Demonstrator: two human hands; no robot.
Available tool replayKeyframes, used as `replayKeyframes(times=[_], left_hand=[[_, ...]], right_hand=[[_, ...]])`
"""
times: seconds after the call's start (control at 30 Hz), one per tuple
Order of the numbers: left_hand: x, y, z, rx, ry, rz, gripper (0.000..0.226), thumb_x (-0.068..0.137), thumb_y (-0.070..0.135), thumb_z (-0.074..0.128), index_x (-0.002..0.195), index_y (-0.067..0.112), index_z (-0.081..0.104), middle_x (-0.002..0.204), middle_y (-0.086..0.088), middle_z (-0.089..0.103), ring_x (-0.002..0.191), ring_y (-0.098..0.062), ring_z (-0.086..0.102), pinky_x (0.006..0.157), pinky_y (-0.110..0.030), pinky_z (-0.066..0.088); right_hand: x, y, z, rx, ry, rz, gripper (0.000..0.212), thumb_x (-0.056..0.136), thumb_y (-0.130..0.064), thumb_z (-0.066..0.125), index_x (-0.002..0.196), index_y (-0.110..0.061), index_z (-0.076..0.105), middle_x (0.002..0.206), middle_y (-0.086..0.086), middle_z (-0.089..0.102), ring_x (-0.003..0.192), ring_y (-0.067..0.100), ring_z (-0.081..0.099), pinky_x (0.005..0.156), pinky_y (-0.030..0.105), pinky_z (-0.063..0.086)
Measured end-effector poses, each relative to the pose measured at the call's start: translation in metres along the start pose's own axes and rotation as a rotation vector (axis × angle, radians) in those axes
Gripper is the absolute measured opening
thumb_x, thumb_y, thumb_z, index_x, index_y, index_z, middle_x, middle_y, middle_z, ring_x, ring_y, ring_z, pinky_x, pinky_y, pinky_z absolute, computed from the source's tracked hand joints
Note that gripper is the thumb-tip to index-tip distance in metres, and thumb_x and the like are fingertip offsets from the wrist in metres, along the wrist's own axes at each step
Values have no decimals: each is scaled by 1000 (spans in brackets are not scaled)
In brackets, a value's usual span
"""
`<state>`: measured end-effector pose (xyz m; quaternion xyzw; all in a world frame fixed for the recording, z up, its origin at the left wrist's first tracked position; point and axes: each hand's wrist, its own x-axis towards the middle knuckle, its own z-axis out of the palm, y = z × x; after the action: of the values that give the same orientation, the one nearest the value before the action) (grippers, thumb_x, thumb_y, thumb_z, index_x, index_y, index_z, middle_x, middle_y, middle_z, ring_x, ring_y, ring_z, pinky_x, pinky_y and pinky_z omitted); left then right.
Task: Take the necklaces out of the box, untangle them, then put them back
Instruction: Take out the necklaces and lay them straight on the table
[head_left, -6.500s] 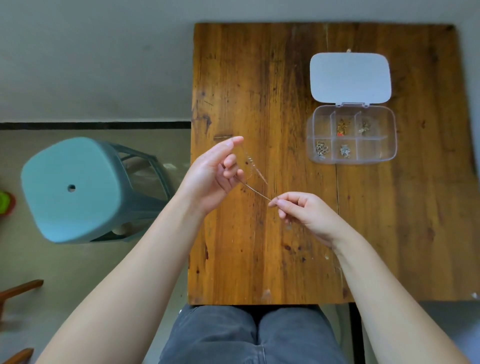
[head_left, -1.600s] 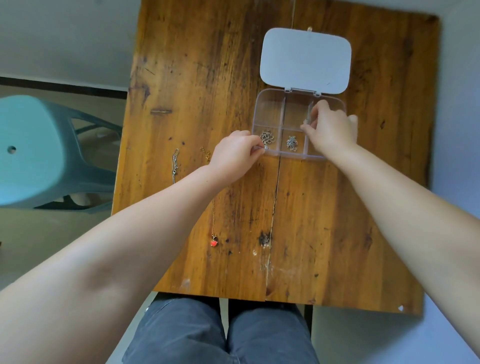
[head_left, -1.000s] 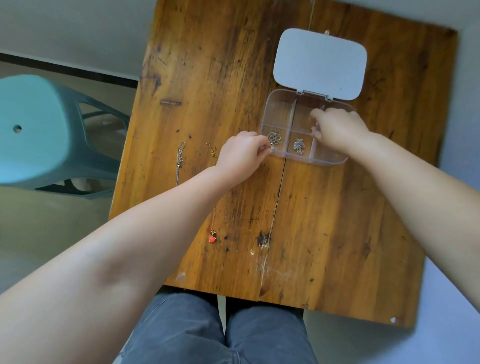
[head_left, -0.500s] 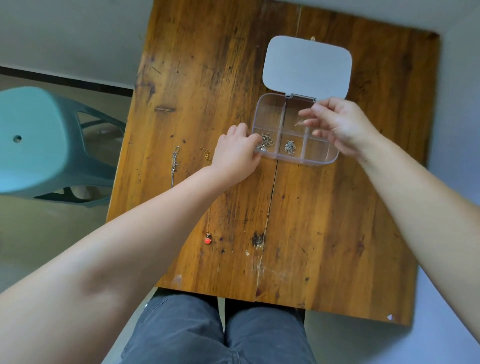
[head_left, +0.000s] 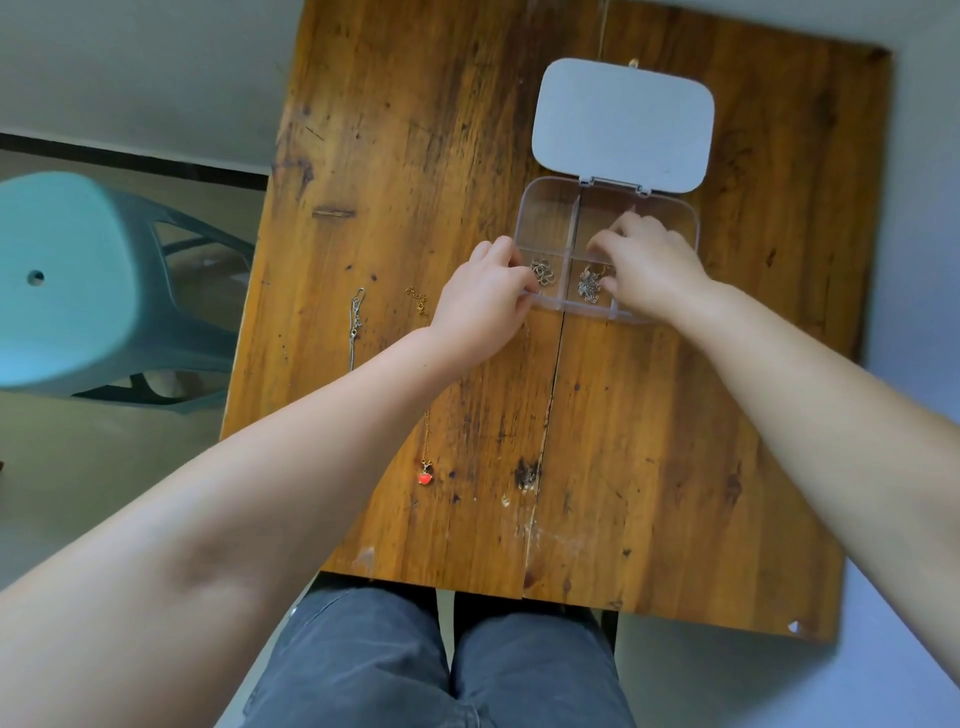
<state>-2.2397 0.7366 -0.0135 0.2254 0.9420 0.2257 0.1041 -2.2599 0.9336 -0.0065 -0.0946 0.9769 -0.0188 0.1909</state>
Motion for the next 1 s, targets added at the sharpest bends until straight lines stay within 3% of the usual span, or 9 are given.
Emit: replayKeyframes(times=[0.17, 0.33, 0.47, 0.57, 0.67, 0.77, 0.83, 0.9, 1.0], left_hand=[[2, -1, 1, -5, 33, 15, 17, 91, 13, 55, 98, 8, 69, 102, -11, 56, 97, -27, 48, 63, -30, 38], [1, -2, 4, -2, 51, 16, 16, 91, 14, 56, 97, 9, 69, 101, -10, 56, 96, -26, 48, 62, -30, 37], [1, -2, 4, 2, 57, 27, 14, 90, 13, 57, 95, 9, 70, 100, -11, 56, 95, -27, 49, 60, -30, 34], [2, -2, 3, 20, 39, 28, 16, 90, 14, 56, 98, 10, 69, 101, -11, 56, 96, -29, 49, 65, -31, 33], [5, 5, -2, -17, 23, -47, 31, 91, 16, 53, 121, 15, 57, 113, -9, 55, 107, -28, 47, 78, -33, 35], [13, 30, -23, -375, -38, -10, 54, 88, 15, 57, 139, 18, 38, 140, -8, 44, 129, -24, 37, 103, -35, 33], [19, 48, -39, -541, -126, 49, 44, 90, 16, 58, 132, 16, 48, 147, -7, 37, 137, -21, 31, 110, -33, 26], [21, 57, -53, -592, -196, 63, 21, 93, 20, 54, 109, 10, 64, 137, -7, 51, 126, -18, 45, 104, -31, 36], [15, 48, -67, -716, -252, -12, 31, 96, 30, 49, 87, 8, 68, 86, 1, 70, 79, -10, 61, 73, -21, 46]], right_hand=[[-2, -3, 5, -3, 192, -135, 29, 86, -14, 62, 115, -12, 59, 114, 17, 54, 103, 34, 49, 83, 46, 43], [0, 2, 10, -96, 142, -188, 22, 87, -19, 62, 109, -15, 67, 115, 15, 53, 106, 35, 46, 84, 46, 39], [3, 1, 10, -16, 132, -142, 22, 90, -25, 59, 106, -12, 67, 113, 14, 54, 105, 32, 46, 87, 44, 39], [-2, 3, -6, 329, 190, -23, 20, 91, -27, 58, 104, -15, 67, 105, 8, 57, 97, 22, 51, 82, 33, 43], [-19, 3, -42, 1008, 129, 99, 9, 92, -23, 57, 95, -21, 65, 76, -7, 65, 66, 4, 57, 60, 16, 46], [-42, -1, -71, 1397, 2, 71, 10, 94, -16, 53, 90, -19, 62, 65, -5, 69, 54, 6, 59, 48, 14, 45], [-58, -7, -80, 1494, -27, 6, 11, 95, -17, 51, 90, -18, 61, 68, -4, 68, 57, 8, 60, 48, 15, 46], [-72, -10, -82, 1601, 32, 9, 13, 95, -20, 51, 87, -18, 61, 68, -4, 66, 57, 8, 59, 49, 16, 45], [-94, -10, -70, 1781, 146, 107, 11, 91, -18, 51, 84, -19, 60, 70, -3, 66, 58, 8, 58, 49, 17, 45]])
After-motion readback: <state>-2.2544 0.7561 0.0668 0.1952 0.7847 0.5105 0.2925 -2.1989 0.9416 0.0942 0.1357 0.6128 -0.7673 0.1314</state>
